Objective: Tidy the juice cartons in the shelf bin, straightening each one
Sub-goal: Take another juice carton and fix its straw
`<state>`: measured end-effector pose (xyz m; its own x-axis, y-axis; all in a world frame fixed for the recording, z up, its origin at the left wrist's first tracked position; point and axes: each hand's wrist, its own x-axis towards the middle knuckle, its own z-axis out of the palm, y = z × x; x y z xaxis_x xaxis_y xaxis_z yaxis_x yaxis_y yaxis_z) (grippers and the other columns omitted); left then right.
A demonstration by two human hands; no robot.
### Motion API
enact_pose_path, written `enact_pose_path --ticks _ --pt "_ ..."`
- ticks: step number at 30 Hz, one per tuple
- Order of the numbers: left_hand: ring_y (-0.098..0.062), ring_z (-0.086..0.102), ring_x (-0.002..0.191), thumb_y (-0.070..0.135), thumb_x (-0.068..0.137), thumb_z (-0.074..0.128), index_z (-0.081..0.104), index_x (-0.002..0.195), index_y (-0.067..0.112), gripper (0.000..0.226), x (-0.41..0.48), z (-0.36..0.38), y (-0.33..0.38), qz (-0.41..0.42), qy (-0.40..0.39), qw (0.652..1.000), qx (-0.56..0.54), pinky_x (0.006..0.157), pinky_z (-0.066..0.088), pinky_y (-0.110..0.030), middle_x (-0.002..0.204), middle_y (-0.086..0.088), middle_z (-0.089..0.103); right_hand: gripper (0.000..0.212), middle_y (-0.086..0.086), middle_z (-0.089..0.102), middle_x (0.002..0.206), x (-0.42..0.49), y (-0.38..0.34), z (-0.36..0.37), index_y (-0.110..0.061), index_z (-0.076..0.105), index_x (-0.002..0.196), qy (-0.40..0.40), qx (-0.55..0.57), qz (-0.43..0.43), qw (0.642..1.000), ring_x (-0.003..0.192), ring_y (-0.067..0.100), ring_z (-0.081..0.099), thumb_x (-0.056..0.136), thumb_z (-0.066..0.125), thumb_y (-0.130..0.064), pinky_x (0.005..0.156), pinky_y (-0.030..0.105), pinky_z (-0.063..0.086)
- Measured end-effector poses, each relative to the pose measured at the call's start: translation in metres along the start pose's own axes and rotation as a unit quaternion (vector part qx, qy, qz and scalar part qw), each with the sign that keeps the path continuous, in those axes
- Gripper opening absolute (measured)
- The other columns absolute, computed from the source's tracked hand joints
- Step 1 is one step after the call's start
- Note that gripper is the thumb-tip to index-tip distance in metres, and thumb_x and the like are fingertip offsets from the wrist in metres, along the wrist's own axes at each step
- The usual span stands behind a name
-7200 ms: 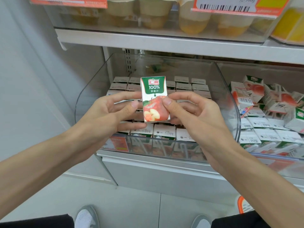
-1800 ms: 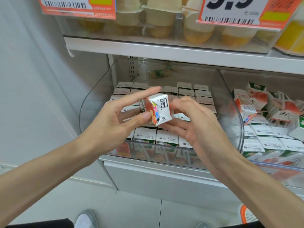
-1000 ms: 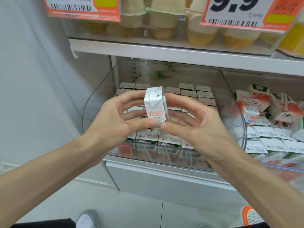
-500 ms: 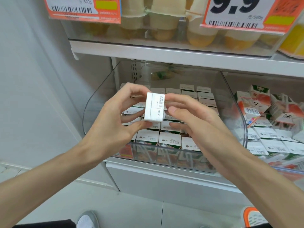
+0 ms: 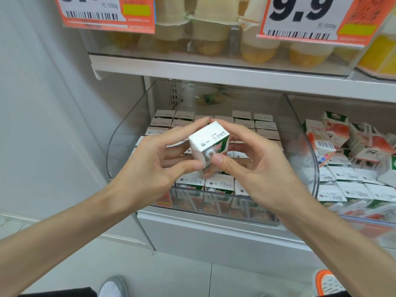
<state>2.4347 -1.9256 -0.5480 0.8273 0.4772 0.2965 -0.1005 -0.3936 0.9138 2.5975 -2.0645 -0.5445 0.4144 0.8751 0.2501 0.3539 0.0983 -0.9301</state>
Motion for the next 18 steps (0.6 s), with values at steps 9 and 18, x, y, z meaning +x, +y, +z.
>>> enact_pose_path --ticks 9,18 --pt "-0.008 0.073 0.117 0.006 0.081 0.087 0.066 0.131 0.021 0.057 0.007 0.010 0.003 0.017 0.038 0.999 0.025 0.103 0.058 -0.032 0.124 0.011 0.076 0.043 -0.007 0.076 0.112 0.000 -0.006 -0.016 -0.027 0.068 0.115 0.022 -0.016 -0.004 1.000 0.107 0.011 0.075 0.077 0.088 -0.028 0.096 0.033 0.061" --pt "0.002 0.067 0.120 0.017 0.082 0.089 0.056 0.144 0.033 0.072 0.041 0.032 -0.001 0.007 -0.040 0.994 0.102 0.101 0.056 -0.022 0.128 0.014 0.067 0.033 -0.015 0.076 0.115 -0.012 -0.005 -0.067 -0.030 0.071 0.126 0.028 -0.189 -0.043 0.981 0.109 0.001 0.071 0.094 0.076 -0.026 0.099 0.022 0.056"
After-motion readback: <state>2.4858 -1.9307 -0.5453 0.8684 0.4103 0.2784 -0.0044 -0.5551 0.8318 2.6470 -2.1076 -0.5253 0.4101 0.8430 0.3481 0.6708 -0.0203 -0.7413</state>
